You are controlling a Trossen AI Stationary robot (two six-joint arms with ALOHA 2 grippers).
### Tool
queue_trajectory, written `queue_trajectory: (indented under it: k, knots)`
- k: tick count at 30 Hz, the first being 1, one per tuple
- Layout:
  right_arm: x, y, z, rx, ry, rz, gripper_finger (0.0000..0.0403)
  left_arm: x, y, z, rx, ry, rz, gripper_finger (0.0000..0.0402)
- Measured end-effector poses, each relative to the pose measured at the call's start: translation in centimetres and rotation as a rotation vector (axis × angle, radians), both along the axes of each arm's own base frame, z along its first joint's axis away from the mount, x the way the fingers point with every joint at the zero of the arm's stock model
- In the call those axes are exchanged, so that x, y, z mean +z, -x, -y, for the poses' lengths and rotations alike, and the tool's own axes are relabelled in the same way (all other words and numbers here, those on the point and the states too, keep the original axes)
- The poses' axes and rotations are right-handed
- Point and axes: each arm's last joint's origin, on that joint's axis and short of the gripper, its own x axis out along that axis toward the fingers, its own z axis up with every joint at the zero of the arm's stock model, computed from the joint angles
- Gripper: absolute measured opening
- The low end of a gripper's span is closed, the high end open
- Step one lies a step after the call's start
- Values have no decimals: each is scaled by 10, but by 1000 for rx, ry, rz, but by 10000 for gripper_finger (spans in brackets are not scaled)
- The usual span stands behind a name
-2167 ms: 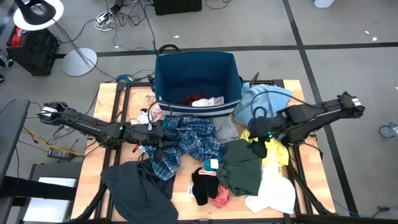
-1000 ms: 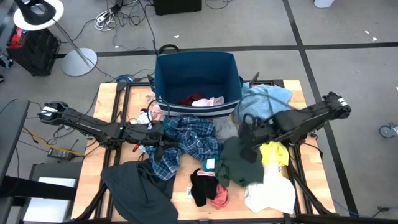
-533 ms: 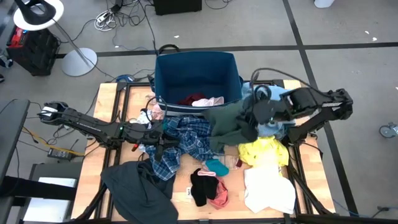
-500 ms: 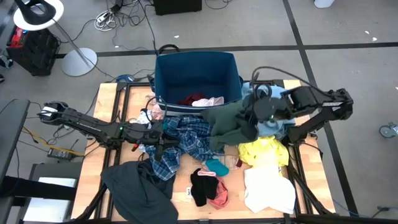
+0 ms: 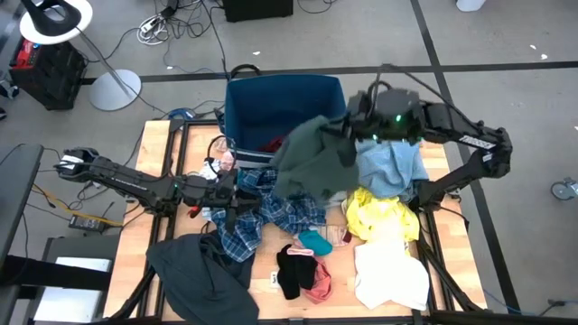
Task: Sort clothes
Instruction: Put the green shirt into the blue laundry organizer
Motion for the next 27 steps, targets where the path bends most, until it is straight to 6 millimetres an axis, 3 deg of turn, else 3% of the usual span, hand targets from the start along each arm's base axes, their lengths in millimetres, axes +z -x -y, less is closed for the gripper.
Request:
queue_trajectory:
  k: [5,11,15,19,27]
  knots:
    - [18,-6,25,-33,90,182,11,0,0,0,7,-27,-1,106]
    - [16,-29,61,-66,151,271,11,0,0,-1,27,-42,-2,106]
    - [-6,-48,90,-120,136,180,14,0,0,-1,25,-62,-4,106]
    - [-41,-62,116,-181,46,-7,20,-1,0,-1,21,-91,-13,106]
    - [-109,-79,146,-205,-163,-361,61,-1,0,-1,30,-135,-14,106]
